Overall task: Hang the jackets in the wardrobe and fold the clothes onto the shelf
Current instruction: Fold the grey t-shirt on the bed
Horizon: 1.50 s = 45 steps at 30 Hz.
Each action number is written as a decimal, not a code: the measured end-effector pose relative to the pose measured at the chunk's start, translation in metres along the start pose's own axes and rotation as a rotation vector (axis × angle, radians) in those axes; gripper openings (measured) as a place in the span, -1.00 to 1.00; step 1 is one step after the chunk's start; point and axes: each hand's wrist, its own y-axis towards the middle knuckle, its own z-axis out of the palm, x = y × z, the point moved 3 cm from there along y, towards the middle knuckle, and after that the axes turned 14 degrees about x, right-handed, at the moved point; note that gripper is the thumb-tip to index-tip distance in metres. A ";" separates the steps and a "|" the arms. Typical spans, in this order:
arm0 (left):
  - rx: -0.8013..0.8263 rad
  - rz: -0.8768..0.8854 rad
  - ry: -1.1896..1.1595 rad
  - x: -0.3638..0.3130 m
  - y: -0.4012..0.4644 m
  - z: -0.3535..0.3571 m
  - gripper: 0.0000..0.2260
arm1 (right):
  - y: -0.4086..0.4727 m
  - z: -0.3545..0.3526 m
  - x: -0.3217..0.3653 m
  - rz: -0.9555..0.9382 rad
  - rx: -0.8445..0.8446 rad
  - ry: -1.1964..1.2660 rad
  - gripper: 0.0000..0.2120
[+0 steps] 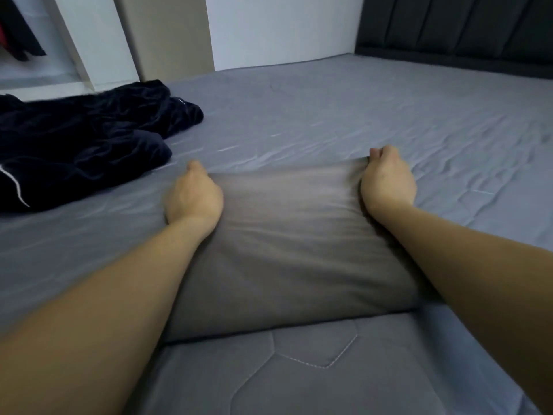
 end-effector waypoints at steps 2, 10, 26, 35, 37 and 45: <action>0.006 -0.005 0.031 0.002 0.006 0.003 -0.79 | 0.007 0.004 0.003 0.000 0.029 -0.032 -0.75; -0.006 0.026 0.122 0.004 0.001 0.025 -0.75 | -0.002 0.024 -0.004 0.028 0.134 -0.255 -0.77; 0.050 0.556 0.418 -0.047 -0.071 -0.004 -0.46 | -0.062 0.024 -0.001 -0.331 0.655 -0.497 -0.25; 0.666 0.709 0.467 -0.001 -0.179 0.002 -0.02 | -0.076 -0.006 -0.010 -0.023 0.549 -0.198 -0.07; 0.559 0.733 0.496 -0.006 -0.184 -0.001 -0.08 | -0.082 -0.027 -0.017 0.148 0.451 -0.008 -0.12; 0.036 1.117 0.450 -0.019 -0.208 -0.077 -0.62 | -0.117 -0.088 0.017 0.461 0.922 0.468 -0.72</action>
